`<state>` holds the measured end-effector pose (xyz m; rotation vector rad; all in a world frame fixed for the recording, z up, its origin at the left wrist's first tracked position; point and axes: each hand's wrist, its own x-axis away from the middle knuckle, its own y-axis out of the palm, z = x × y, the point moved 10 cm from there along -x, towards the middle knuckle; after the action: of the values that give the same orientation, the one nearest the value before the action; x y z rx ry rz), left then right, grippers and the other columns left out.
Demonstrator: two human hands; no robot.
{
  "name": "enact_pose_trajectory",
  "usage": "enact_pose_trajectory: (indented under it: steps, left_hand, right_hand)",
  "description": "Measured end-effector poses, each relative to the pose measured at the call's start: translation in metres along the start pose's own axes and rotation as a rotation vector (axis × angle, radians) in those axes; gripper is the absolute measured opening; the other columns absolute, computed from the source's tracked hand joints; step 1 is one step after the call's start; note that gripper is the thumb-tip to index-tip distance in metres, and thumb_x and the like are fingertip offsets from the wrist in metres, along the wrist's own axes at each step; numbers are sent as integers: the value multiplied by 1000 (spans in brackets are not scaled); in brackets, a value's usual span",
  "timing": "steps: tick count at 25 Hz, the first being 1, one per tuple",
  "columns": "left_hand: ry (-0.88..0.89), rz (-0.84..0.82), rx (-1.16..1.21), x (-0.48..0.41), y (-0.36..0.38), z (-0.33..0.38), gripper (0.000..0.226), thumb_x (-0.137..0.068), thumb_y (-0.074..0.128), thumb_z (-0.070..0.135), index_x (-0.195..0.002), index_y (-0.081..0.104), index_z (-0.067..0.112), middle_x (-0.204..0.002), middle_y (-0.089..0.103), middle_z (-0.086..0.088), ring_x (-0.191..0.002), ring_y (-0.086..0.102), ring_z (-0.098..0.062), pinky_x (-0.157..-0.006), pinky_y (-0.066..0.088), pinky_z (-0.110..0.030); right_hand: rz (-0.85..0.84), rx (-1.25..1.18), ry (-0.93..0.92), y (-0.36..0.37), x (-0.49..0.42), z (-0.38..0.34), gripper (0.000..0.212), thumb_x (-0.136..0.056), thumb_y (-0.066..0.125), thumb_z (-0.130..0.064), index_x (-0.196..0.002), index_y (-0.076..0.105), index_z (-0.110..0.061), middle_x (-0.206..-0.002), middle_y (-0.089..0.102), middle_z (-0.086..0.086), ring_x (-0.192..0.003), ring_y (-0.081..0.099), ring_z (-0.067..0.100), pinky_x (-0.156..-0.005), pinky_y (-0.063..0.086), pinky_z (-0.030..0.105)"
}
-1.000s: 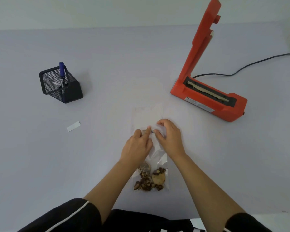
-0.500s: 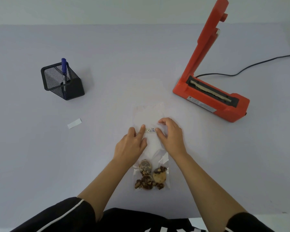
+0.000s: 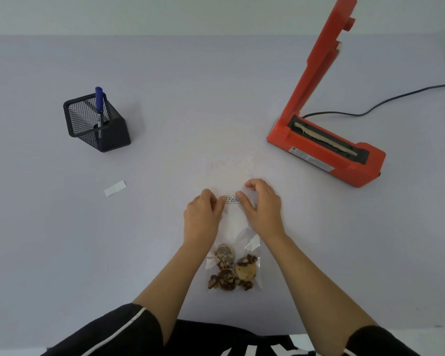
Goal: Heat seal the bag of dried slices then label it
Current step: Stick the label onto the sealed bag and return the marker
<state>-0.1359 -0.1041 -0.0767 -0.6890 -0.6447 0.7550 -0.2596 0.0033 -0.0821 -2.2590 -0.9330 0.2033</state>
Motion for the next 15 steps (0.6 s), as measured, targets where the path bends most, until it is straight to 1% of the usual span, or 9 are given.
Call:
enact_pose_trajectory:
  steps: [2, 4, 7, 10, 12, 15]
  left_hand:
    - [-80, -40, -107, -2, 8, -5, 36, -91, 52, 44, -77, 50, 10, -69, 56, -3, -63, 53, -23, -58, 38, -30]
    - [-112, -54, -118, -4, 11, -6, 38, -90, 53, 46, -76, 49, 12, -69, 57, -3, -63, 54, -24, -58, 38, -31]
    - [-210, -71, -6, -10, 9, -16, 39, -84, 60, 49, -73, 49, 13, -66, 57, -2, -64, 56, -24, -59, 42, -31]
    - [-239, -114, -14, -15, 11, -20, 39, -84, 60, 48, -69, 49, 14, -67, 61, -5, -67, 58, -26, -59, 43, -30]
    - [-255, -125, 9, -16, 12, -23, 40, -84, 58, 49, -66, 49, 15, -68, 65, -8, -68, 60, -26, -60, 43, -31]
    - [-234, -134, 4, -18, 12, -22, 40, -86, 56, 48, -64, 46, 16, -66, 66, -9, -66, 60, -25, -60, 46, -31]
  right_hand:
    - [6, 64, 33, 4, 0, 2, 25, -88, 61, -32, -106, 54, -17, -107, 60, -5, -102, 54, 14, -91, 35, 32]
    - [21, 80, 53, 4, 0, 3, 24, -87, 62, -30, -107, 54, -17, -107, 60, -5, -103, 53, 13, -90, 31, 29]
    - [40, 35, 51, 2, 0, 2, 21, -88, 60, -28, -106, 54, -17, -106, 61, -5, -102, 54, 14, -90, 34, 31]
    - [42, 53, 50, 2, -1, 2, 22, -87, 62, -27, -105, 54, -18, -106, 60, -6, -102, 54, 14, -91, 36, 36]
    - [41, 62, 54, 2, 0, 2, 24, -86, 63, -29, -105, 54, -18, -106, 60, -6, -102, 53, 12, -90, 34, 33]
    - [38, 71, 55, 3, 0, 1, 25, -86, 63, -30, -106, 54, -18, -107, 60, -6, -102, 53, 13, -89, 31, 31]
